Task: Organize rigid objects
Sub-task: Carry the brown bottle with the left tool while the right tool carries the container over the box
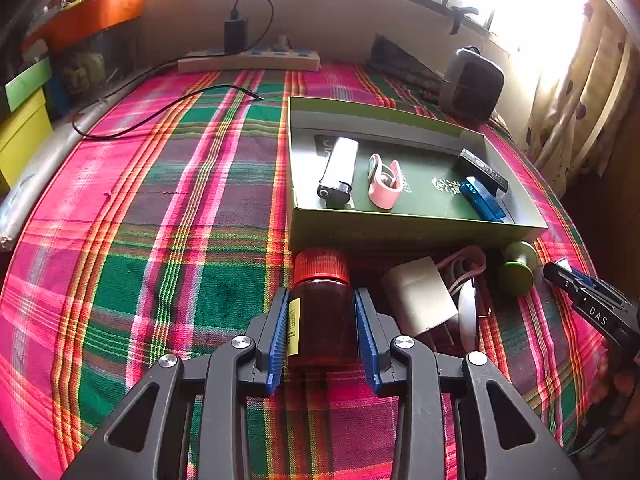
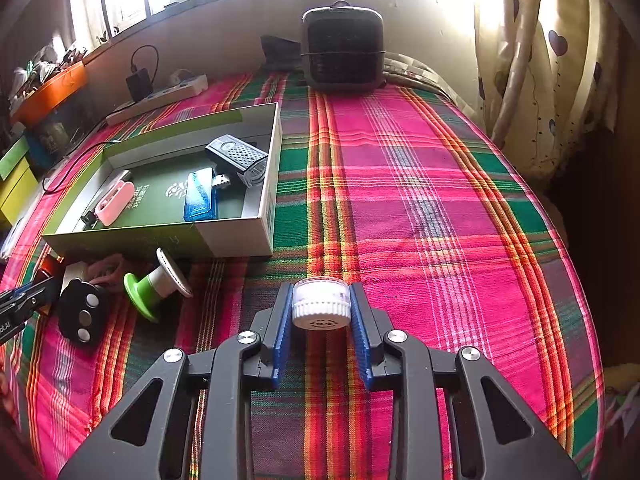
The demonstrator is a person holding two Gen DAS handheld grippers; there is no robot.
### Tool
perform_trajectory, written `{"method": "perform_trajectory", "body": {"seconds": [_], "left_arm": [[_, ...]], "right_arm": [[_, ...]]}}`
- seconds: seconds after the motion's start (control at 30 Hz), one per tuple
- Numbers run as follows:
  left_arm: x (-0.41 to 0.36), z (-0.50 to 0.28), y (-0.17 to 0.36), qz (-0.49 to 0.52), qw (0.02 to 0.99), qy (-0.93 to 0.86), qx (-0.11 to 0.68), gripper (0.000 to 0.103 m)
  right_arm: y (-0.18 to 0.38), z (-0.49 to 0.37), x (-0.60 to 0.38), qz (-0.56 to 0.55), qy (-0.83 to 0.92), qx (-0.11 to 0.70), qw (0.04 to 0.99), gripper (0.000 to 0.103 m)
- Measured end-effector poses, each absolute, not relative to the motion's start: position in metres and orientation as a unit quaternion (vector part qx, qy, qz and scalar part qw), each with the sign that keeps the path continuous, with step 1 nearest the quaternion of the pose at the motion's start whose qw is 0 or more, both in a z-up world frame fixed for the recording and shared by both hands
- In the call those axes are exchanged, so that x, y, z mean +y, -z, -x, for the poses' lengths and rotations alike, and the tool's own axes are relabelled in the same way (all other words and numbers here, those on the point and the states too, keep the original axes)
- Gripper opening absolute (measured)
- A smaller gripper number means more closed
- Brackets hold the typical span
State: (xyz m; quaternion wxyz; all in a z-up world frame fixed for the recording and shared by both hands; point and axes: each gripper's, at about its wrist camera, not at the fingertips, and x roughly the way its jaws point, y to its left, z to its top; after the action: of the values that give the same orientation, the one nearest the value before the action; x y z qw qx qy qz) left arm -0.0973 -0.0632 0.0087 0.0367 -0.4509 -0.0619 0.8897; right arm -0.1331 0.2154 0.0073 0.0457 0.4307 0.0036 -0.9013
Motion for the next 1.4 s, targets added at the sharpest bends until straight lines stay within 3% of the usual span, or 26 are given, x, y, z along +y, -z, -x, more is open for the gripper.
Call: {"method": "perform_trajectory", "body": {"seconds": [0.77,1.4], "left_arm": [[-0.065,0.096,-0.013,0.449,0.033,-0.891,-0.064,0.031],[-0.062,0.101,-0.047,0.422,0.058,-0.903,-0.055,0.031]], "right_arm": [[-0.012,0.130,0.209,-0.423,0.904,0.000,0.066,0.028],[-0.039,0.132,0.198,-0.403,0.910,0.006,0.100,0.028]]}}
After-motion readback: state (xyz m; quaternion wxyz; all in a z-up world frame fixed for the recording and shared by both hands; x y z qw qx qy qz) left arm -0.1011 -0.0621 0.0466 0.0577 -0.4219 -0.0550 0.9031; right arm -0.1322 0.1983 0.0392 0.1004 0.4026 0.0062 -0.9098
